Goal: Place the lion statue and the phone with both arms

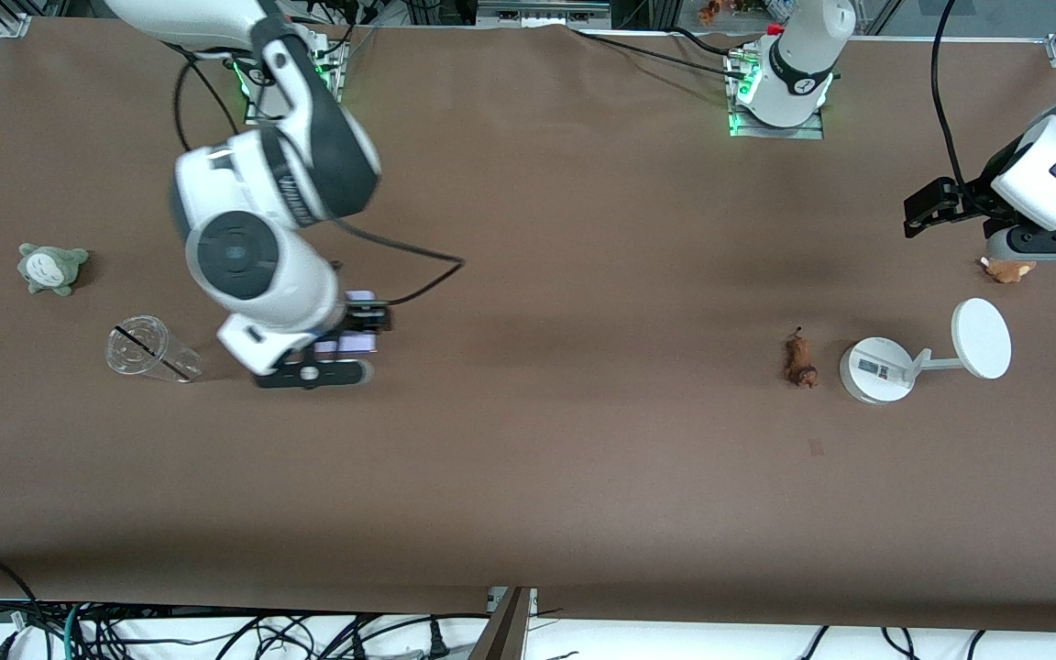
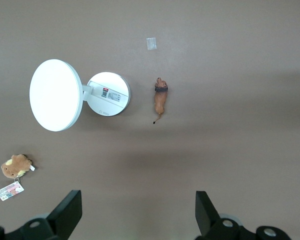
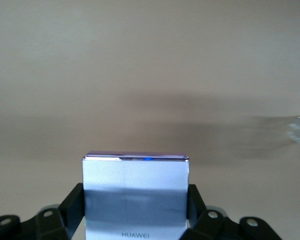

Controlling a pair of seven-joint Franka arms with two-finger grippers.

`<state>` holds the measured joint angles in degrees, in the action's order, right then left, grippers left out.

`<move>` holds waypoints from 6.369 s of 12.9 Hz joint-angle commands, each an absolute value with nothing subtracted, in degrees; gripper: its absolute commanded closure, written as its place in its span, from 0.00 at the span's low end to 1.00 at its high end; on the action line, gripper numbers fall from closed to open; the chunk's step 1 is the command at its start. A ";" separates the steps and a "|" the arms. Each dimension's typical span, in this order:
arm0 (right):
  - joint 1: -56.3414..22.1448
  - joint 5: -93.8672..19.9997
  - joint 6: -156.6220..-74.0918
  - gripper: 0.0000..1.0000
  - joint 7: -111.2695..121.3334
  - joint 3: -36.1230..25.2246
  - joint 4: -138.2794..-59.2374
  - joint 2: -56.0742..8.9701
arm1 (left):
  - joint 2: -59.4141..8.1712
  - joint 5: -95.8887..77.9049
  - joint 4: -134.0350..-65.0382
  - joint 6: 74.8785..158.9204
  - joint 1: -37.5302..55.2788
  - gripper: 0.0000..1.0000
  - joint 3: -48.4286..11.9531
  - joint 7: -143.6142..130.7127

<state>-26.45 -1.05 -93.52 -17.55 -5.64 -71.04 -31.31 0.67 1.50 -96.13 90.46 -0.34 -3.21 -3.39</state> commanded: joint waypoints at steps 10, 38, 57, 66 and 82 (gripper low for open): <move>-25.41 -5.27 -113.26 1.00 5.97 -19.69 -96.57 -24.17 | 1.14 1.32 -98.26 92.11 0.09 0.00 -4.13 -8.17; -21.80 -13.71 -145.72 0.06 16.61 -19.34 -112.85 -33.58 | 1.05 1.41 -98.26 92.20 0.09 0.00 -4.83 -7.38; -21.88 -10.72 -80.89 0.01 8.88 -23.28 -76.83 -18.98 | 1.14 1.41 -98.26 92.02 0.09 0.00 -5.10 -7.38; -22.59 -8.35 -71.54 0.01 8.53 -24.61 -68.64 -18.98 | 1.41 3.25 -98.35 92.02 -0.09 0.00 -5.98 -7.29; -1.06 -0.09 -77.50 0.01 7.47 -2.03 -83.38 -6.70 | 1.32 3.25 -98.35 92.20 -0.09 0.00 -6.06 -6.33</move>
